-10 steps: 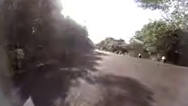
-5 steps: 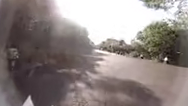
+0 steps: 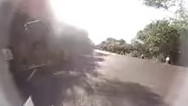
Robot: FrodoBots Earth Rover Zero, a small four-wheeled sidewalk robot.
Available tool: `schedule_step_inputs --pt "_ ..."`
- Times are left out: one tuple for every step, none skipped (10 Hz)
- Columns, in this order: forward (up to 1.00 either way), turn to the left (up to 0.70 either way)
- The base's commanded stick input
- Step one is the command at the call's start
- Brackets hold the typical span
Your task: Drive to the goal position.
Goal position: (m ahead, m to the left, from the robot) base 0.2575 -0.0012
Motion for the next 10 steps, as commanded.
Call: schedule_step_inputs --pt "0.50 0.00" --pt "0.50 0.00" --pt "0.50 0.00" --pt "0.50 0.00" --pt "0.50 0.00" --pt "0.50 0.00" --pt "0.50 0.00" --pt "0.50 0.00" --pt "0.50 0.00" --pt "0.50 0.00"
